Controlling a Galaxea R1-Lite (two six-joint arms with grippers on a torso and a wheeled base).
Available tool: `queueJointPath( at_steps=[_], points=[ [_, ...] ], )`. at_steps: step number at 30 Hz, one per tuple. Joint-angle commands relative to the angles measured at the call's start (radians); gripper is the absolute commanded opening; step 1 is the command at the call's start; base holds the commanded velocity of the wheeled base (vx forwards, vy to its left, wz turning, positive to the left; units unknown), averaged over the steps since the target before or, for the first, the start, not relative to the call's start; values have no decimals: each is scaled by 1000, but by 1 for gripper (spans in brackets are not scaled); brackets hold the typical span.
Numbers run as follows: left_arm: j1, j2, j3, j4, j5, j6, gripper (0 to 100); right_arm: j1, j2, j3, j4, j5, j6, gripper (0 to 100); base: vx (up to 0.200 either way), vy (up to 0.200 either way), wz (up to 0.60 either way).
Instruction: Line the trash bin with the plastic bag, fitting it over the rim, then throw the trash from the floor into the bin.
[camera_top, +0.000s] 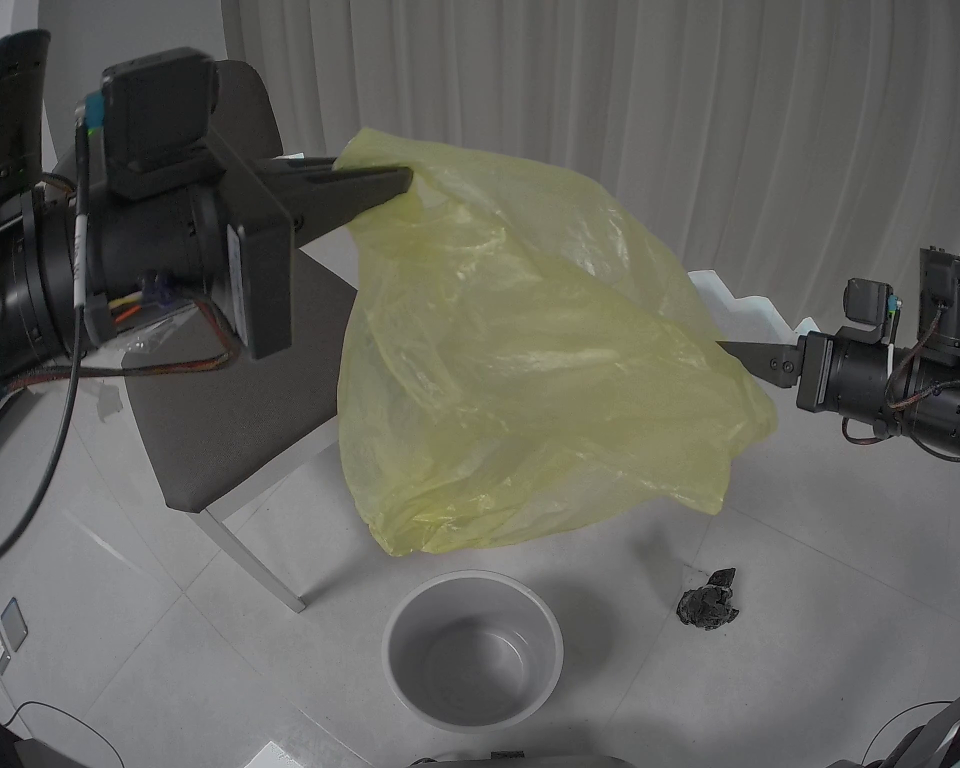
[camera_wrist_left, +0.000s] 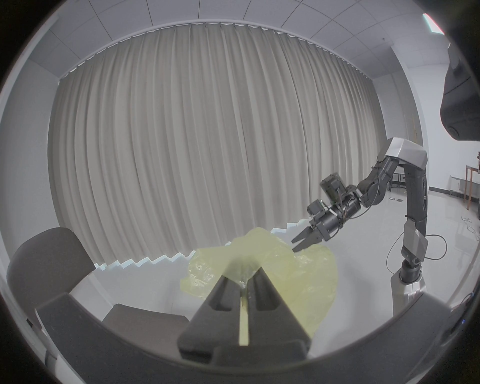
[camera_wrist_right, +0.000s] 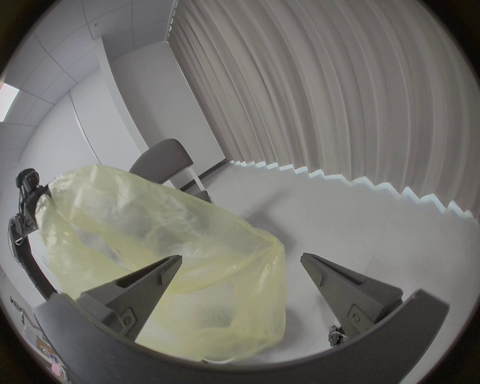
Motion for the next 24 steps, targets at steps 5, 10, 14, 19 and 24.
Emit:
queueJointPath(
  at_steps=[5,10,14,19,24],
  points=[
    [-19,3,-12,-14,-1,0,0,1,53,28,5,4,-1,100,0,0,0],
    [-19,3,-43,-14,-1,-2,0,13,72,47,-1,6,-1,100,0,0,0],
    [-19,0,-52,-14,-1,-3,0,13,75,61,2,37,4,100,0,0,0],
    [-20,-5,-55,-14,-3,-3,0,44,112,67,-9,64,21,100,0,0,0],
    [-20,-11,-54,-12,-3,-3,0,81,164,58,-42,61,47,100,0,0,0]
  ],
)
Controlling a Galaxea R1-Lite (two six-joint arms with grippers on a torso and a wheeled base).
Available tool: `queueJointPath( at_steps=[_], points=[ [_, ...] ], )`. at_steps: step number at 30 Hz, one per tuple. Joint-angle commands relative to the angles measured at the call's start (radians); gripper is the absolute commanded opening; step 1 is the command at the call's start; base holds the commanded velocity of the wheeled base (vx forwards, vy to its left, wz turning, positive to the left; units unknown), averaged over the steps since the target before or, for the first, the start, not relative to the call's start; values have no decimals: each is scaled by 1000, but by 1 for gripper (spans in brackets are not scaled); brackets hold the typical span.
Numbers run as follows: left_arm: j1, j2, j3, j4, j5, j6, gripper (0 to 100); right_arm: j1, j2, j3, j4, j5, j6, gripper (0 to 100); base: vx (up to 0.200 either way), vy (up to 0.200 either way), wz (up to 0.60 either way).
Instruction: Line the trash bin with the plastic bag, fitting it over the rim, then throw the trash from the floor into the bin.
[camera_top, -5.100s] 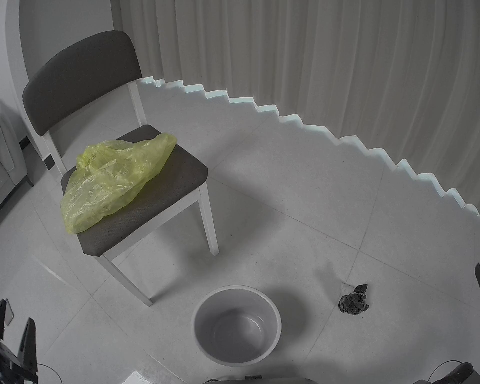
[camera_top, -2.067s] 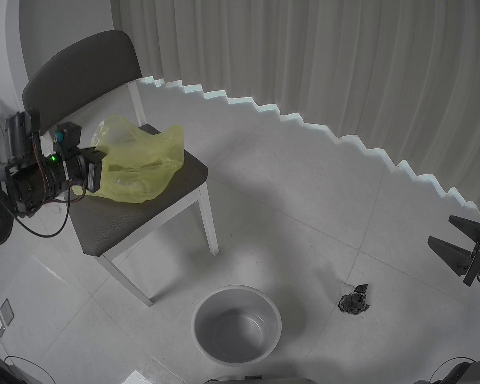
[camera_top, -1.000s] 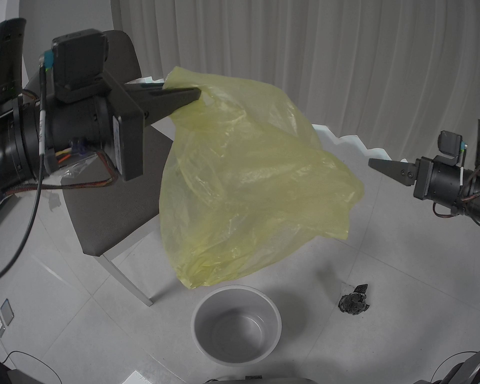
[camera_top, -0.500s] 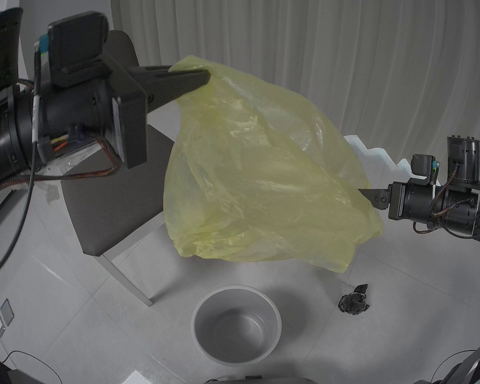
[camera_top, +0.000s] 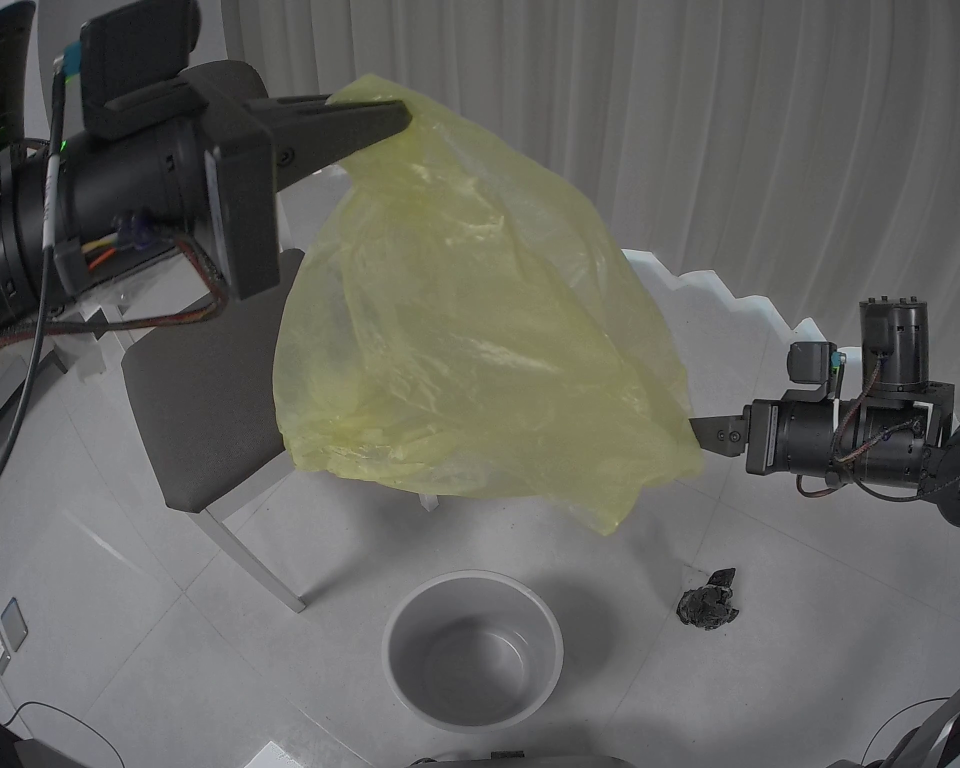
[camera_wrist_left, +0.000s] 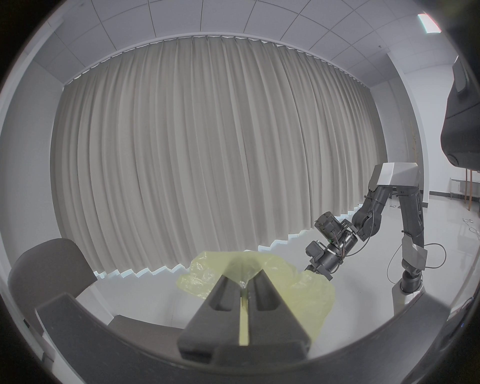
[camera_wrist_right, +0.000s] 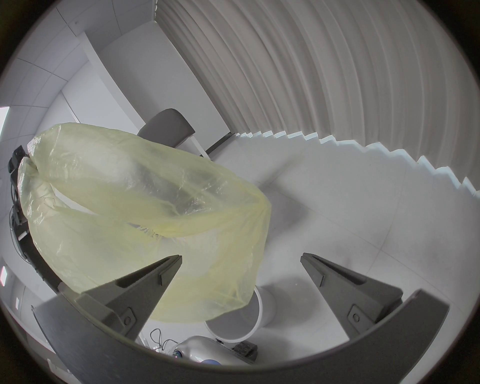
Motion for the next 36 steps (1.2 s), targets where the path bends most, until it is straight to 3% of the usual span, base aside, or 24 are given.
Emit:
queueJointPath(
  at_steps=[1,19,20,30,36],
  points=[
    [0,-7,0,0,0,-1,0,31,57,-5,-35,-2,11,100,0,0,0],
    [8,-16,-1,2,0,-4,0,31,89,16,-78,1,15,100,0,0,0],
    [8,-16,-1,2,0,-4,0,30,89,20,-78,1,15,0,0,0,0],
    [11,-10,6,6,1,-8,0,28,44,41,-75,-4,12,0,0,0,0],
    [61,-17,171,0,58,-86,0,33,24,95,-65,-9,0,0,0,0,0]
  ],
)
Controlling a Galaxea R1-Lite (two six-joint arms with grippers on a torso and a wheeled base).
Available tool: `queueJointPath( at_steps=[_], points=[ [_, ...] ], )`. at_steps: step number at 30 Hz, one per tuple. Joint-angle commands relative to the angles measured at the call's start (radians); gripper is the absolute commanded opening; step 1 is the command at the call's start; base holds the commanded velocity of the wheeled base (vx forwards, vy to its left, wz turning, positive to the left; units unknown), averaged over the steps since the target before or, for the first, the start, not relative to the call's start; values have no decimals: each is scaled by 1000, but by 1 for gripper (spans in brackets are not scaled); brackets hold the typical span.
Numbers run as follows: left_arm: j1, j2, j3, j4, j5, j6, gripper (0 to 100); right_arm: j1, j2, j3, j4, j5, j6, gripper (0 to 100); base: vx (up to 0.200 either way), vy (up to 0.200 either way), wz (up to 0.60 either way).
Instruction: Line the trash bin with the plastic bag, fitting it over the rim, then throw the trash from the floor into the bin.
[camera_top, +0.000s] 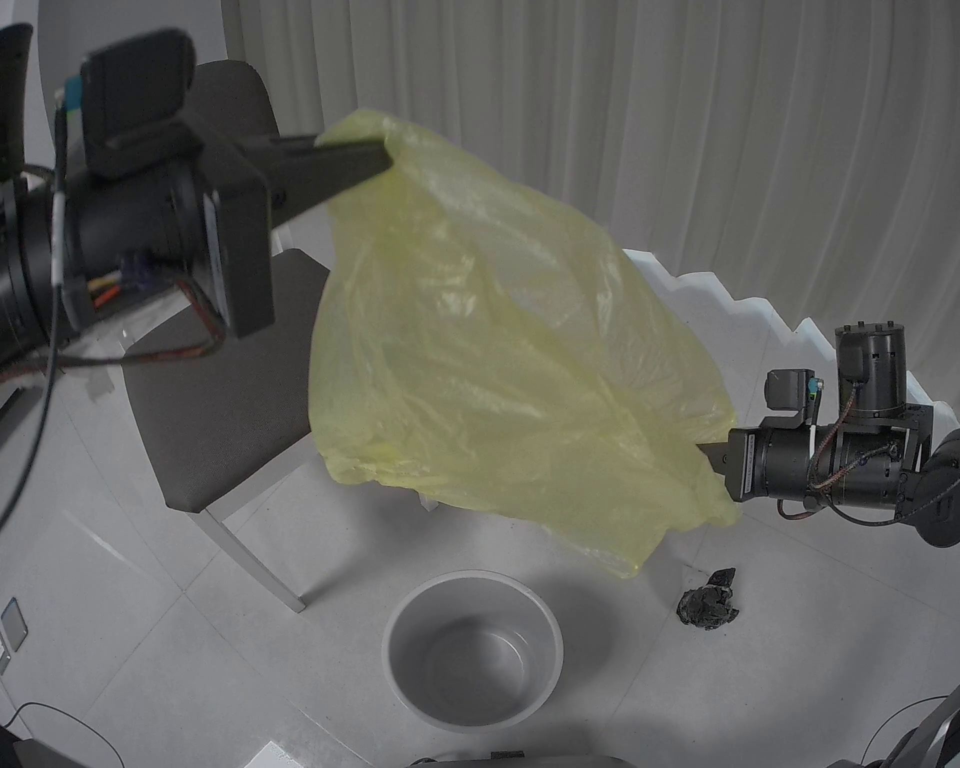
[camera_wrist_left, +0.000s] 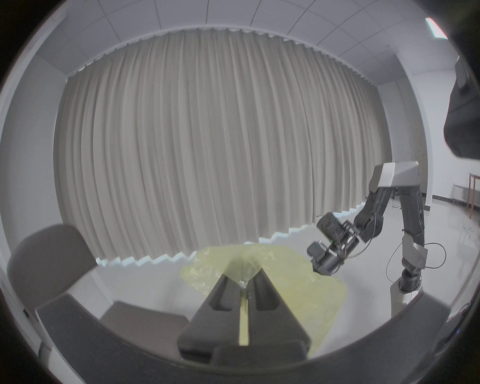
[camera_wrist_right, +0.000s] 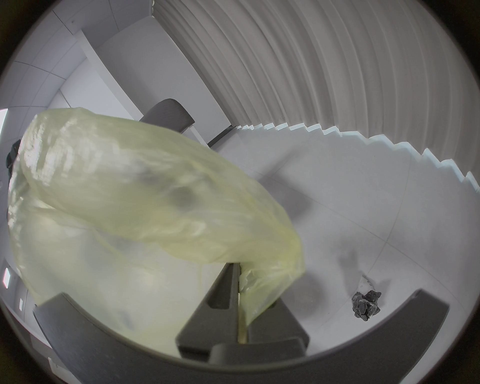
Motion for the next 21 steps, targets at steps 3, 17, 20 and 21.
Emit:
queueJointPath(
  at_steps=[3,17,20,21],
  points=[
    [47,-20,242,-74,125,-162,0,4,-34,77,5,-6,-18,0,0,0,0],
    [48,-83,475,-321,232,-360,0,55,-31,137,7,-82,-70,0,-43,0,0],
    [48,-92,475,-322,220,-360,0,68,-31,138,7,-93,-70,0,-200,0,0],
    [73,-95,472,-328,197,-366,0,74,-31,137,5,-99,-70,0,-200,0,0]
  ],
)
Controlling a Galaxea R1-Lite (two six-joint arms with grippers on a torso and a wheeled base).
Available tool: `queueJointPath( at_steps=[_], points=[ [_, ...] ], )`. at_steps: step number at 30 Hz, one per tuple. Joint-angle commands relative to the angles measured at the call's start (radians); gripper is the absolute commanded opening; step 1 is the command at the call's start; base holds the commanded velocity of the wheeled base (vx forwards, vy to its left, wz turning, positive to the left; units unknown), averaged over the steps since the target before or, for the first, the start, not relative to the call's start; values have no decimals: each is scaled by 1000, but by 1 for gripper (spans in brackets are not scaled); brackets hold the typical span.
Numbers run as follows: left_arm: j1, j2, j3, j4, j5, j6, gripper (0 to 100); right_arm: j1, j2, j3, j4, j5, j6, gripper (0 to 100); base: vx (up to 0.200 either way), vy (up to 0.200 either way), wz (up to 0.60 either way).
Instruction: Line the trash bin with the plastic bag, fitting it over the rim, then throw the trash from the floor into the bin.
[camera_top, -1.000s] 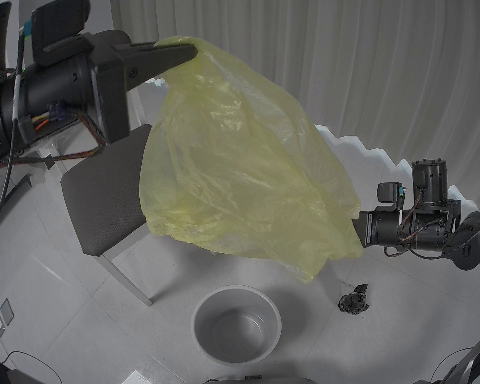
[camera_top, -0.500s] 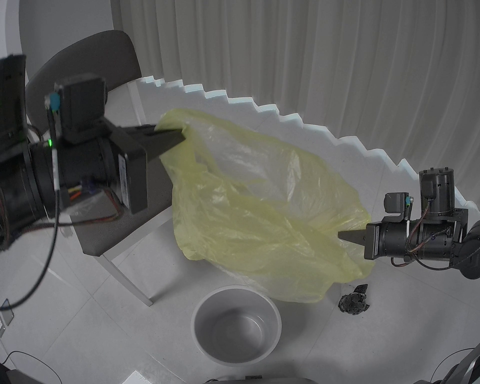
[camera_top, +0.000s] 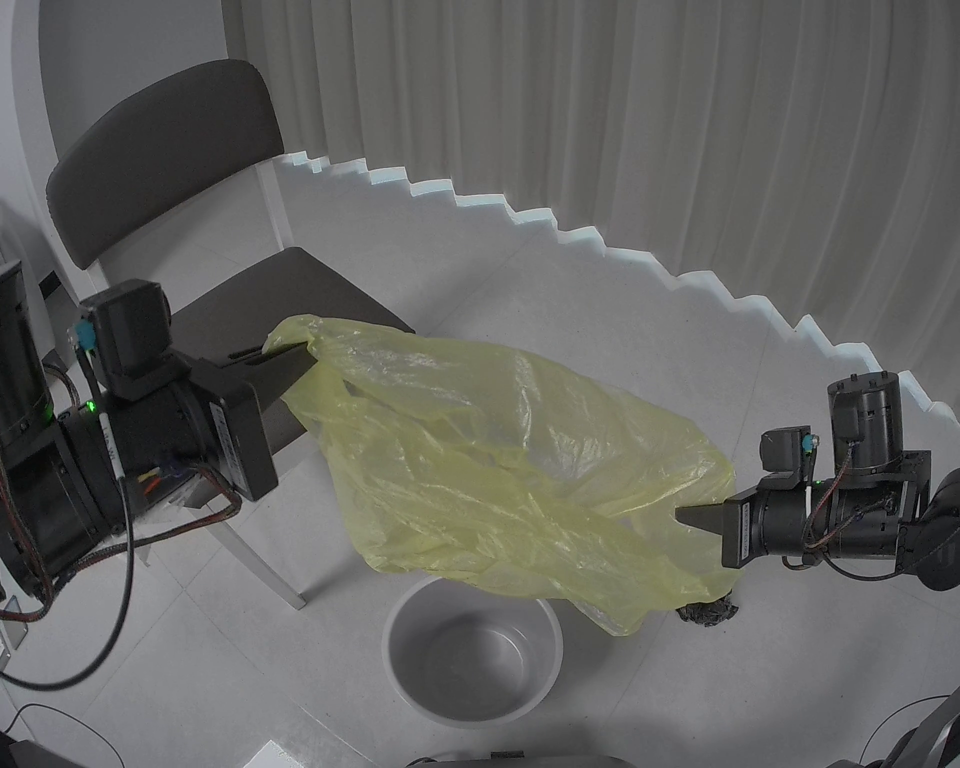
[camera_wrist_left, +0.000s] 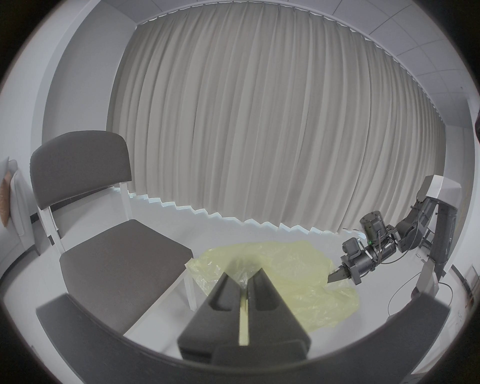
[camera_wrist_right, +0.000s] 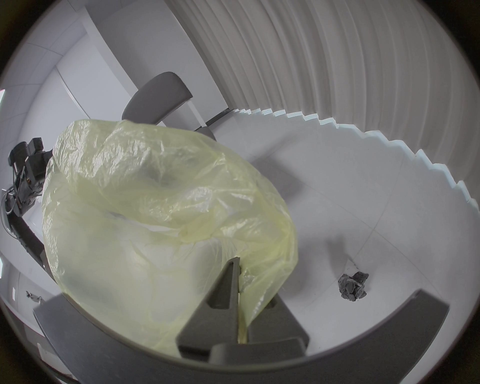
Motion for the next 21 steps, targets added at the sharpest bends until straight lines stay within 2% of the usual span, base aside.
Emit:
queueJointPath(
  at_steps=[1,5,11,18,19,21],
  points=[
    [26,-28,3,-6,-21,-8,0,18,-2,3,0,-6,0,0,-200,0,0],
    [31,-28,6,-9,-22,-31,0,16,-6,3,-2,-6,0,0,-200,0,0],
    [32,-22,21,-6,-13,-57,0,16,6,-5,-2,-6,-1,0,0,0,0],
    [77,25,71,-11,-8,-78,0,13,38,-31,-2,-6,-3,0,0,0,0],
    [103,102,86,-61,10,-113,0,6,87,-42,-8,-6,-7,0,0,0,0],
    [108,146,90,-124,27,-153,0,3,112,-46,-11,-7,-9,0,0,0,0]
  ],
)
